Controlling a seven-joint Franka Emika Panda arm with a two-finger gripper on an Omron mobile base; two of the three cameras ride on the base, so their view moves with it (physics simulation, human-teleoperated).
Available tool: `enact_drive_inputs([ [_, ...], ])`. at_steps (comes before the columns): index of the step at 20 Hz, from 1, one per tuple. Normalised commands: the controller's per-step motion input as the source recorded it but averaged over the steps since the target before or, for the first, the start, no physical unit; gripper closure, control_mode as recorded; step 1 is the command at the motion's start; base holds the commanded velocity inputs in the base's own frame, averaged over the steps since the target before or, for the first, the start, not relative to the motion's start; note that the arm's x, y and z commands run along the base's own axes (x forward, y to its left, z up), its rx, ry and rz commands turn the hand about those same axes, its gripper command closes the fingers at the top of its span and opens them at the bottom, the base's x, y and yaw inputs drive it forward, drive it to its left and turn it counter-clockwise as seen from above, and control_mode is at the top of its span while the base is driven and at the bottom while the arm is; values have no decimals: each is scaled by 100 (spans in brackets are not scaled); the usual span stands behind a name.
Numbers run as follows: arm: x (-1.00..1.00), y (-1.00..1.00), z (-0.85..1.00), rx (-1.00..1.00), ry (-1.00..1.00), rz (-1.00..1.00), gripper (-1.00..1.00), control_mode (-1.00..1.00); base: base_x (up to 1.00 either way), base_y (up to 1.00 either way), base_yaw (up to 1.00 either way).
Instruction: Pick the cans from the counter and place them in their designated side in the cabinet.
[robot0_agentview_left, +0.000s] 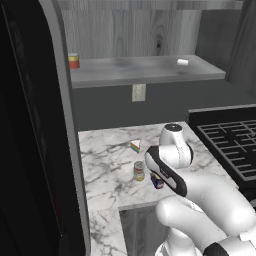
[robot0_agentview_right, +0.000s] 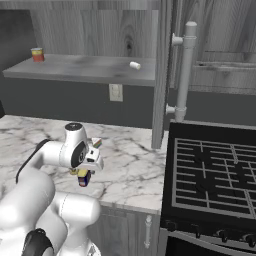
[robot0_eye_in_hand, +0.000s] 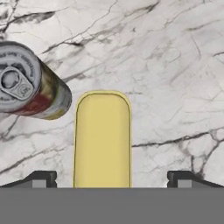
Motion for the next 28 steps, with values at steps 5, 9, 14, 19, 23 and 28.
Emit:
enact_drive_inputs([
  [5,0,0,-20,0,0,0,-100,-100,0,0,0],
  [9,0,0,-20,0,0,0,-100,-100,0,0,0],
  [14,0,0,-22,0,0,0,-100,-100,0,0,0],
  [19,0,0,-23,0,0,0,-100,-100,0,0,0],
  [23,0,0,-22,0,0,0,-100,-100,0,0,0],
  [28,-2,0,-20,0,0,0,100,-100,0,0,0],
])
